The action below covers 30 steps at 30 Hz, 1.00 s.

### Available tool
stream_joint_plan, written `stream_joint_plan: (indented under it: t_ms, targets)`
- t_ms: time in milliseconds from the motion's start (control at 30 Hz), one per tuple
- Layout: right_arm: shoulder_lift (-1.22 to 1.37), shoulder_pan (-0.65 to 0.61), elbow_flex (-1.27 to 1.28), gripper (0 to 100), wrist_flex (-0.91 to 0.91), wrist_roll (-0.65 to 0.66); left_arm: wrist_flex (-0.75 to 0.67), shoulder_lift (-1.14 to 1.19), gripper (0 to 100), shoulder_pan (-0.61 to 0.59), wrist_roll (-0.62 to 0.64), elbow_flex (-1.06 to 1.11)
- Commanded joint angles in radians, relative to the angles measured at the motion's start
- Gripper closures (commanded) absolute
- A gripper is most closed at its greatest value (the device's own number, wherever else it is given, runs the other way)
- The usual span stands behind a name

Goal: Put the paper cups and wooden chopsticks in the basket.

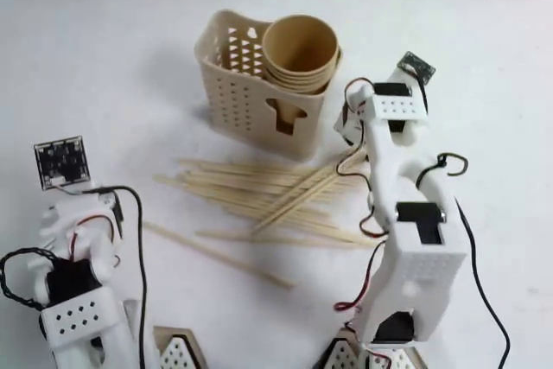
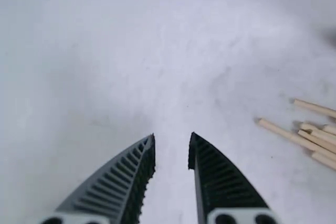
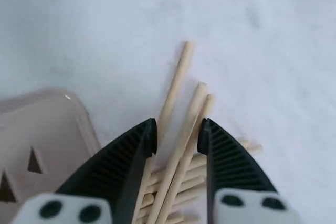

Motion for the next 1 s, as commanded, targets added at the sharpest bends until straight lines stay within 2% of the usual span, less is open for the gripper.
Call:
stream_joint_plan:
  t_ms: [0, 267, 433, 733, 967]
  targets:
    - [0.027, -0.013, -0.063, 85.4, 0.008, -0.011, -0.018, -0.033, 88, -0.01, -0.011, -0.008]
    - [0.11, -0.007, -0.098, 86.4, 0.041, -0.054, -0.017, -0.033, 88, -0.01, -0.011, -0.006]
    - [0.058, -0.002, -0.1, 98.8, 0.093, -0.051, -0.02, -0.033, 88, -0.01, -0.012, 0.0]
    - [-0.105, 0.033, -0.098, 98.1, 0.208, -0.046, -0.02, -0.033, 88, -0.01, -0.012, 0.003]
    - [-0.28, 0.031, -0.098, 98.1, 0.315, 0.037, -0.02, -0.033, 88, -0.01, -0.012, 0.005]
